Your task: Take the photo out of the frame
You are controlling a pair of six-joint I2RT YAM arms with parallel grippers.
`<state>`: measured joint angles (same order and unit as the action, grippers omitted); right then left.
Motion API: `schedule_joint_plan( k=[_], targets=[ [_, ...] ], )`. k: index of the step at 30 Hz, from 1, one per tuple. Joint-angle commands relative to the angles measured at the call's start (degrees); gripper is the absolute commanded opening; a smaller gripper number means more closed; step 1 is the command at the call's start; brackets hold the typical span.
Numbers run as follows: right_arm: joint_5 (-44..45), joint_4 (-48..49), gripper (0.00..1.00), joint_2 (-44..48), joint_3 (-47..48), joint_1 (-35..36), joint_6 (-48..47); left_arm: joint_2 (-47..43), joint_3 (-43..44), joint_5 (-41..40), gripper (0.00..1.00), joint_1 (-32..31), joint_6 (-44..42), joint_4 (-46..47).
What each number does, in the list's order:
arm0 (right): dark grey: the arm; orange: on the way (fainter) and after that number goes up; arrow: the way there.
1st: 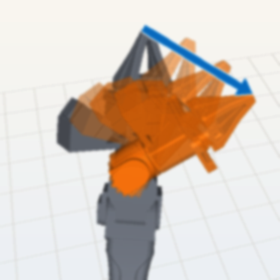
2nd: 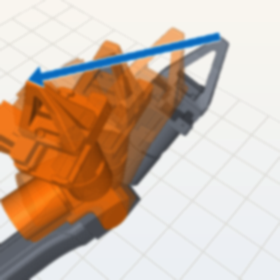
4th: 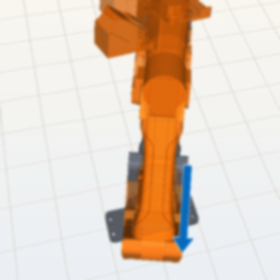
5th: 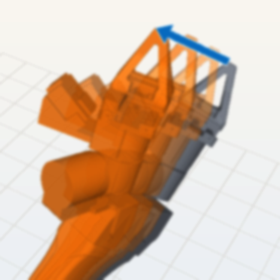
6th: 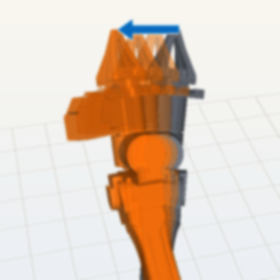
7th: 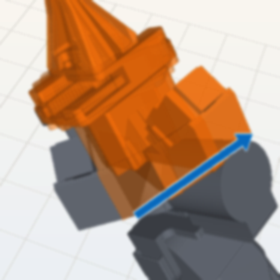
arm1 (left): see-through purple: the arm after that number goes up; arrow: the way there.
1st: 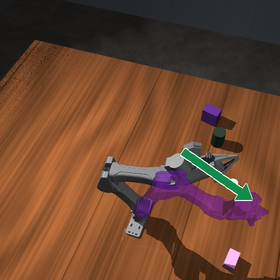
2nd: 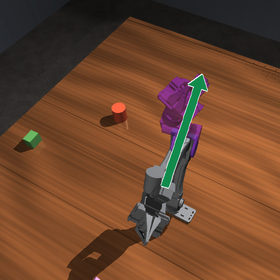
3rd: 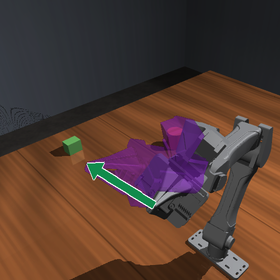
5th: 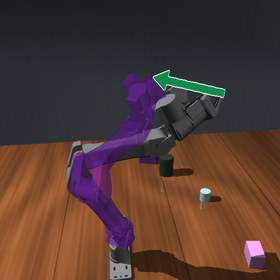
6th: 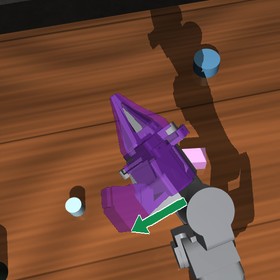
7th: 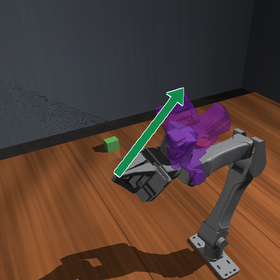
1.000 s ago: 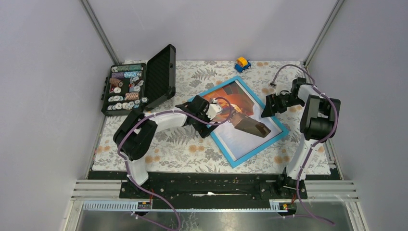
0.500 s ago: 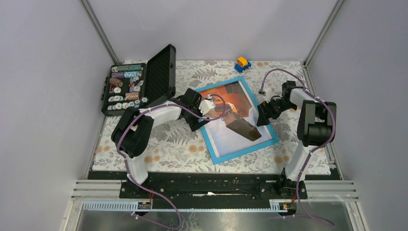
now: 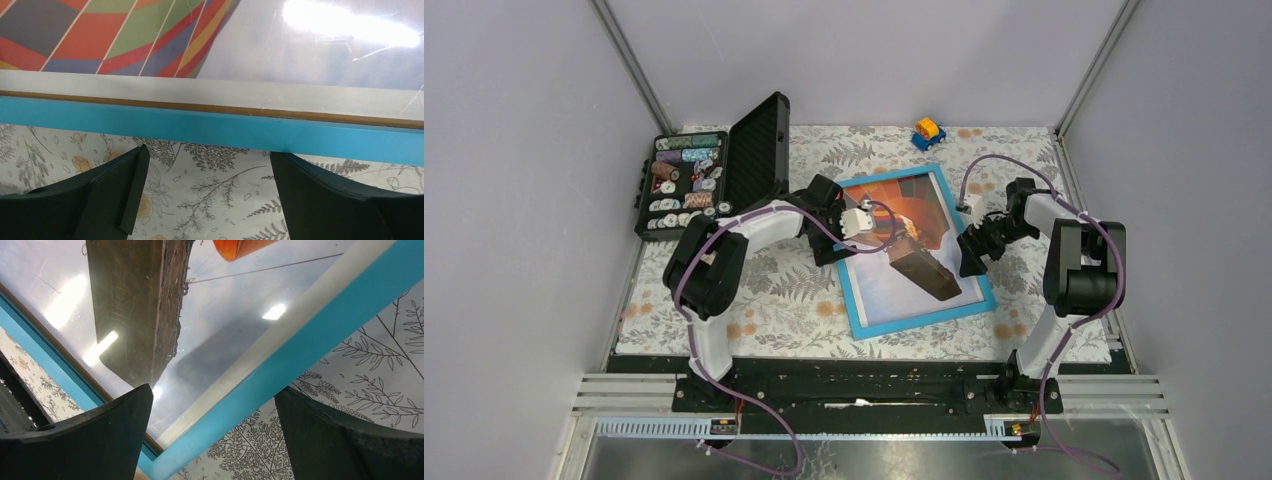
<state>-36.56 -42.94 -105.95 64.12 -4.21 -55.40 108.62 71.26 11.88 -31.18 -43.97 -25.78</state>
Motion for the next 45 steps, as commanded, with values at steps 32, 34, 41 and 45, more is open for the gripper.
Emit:
schedule_joint_plan(
  k=[32,34,41,45],
  targets=[
    [4.7,1.5,1.00,-1.4,2.6,-2.8,29.1,-15.7,0.8,4.9,0.99,-2.5,13.6,0.7],
    [4.9,2.4,1.00,-3.4,4.7,-2.3,30.0,-18.8,-2.0,5.9,0.99,-3.0,13.8,0.7],
    [3.6,3.0,1.00,-12.1,13.8,0.4,32.9,-27.2,-9.5,4.0,0.99,-7.5,14.6,-2.0],
    [3.2,3.5,0.99,-15.5,17.9,1.9,35.6,-28.3,-13.3,2.9,0.99,-10.8,14.6,-3.2]
  ],
)
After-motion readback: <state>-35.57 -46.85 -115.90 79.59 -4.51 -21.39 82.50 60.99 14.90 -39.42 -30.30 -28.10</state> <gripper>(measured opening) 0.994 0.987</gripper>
